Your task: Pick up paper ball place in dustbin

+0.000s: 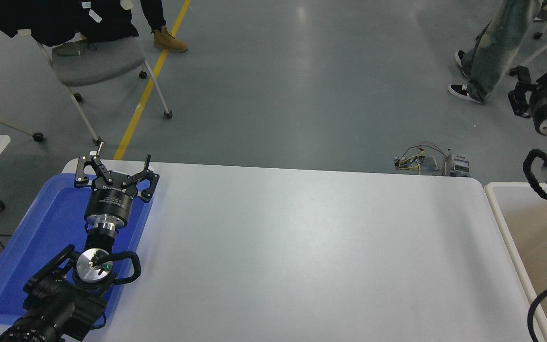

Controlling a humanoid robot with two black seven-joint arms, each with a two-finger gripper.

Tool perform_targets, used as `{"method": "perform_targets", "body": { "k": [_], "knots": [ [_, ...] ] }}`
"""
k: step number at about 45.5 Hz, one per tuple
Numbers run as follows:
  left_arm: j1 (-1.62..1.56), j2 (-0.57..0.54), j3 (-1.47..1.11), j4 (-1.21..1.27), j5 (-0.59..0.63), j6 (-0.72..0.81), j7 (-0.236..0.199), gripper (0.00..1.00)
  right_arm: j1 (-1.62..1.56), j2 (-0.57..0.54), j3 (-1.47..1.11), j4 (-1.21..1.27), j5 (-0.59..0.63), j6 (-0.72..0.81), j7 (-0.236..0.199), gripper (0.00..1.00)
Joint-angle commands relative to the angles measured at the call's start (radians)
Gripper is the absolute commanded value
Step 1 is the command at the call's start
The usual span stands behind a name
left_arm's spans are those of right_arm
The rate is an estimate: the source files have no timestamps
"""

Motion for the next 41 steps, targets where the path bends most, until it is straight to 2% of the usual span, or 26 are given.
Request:
{"method": "perform_targets", "body": {
  "k": [1, 15, 41],
  "knots": [
    [0.000, 0.000, 0.000, 0.000, 0.000, 0.000, 0.000, 1.00, -0.160, 0.099, 0.062, 0.041, -0.002, 0.054, 0.102, 1.00],
    [0.000, 0.000, 0.000, 0.000, 0.000, 0.000, 0.000, 1.00, -0.272, 0.205, 0.065, 0.038, -0.007, 0.086, 0.102, 1.00],
    [0.000, 0.000, 0.000, 0.000, 0.000, 0.000, 0.000, 1.00, -0.300, 0.204, 0.057, 0.040, -0.013, 0.097, 0.102, 1.00]
  ]
}}
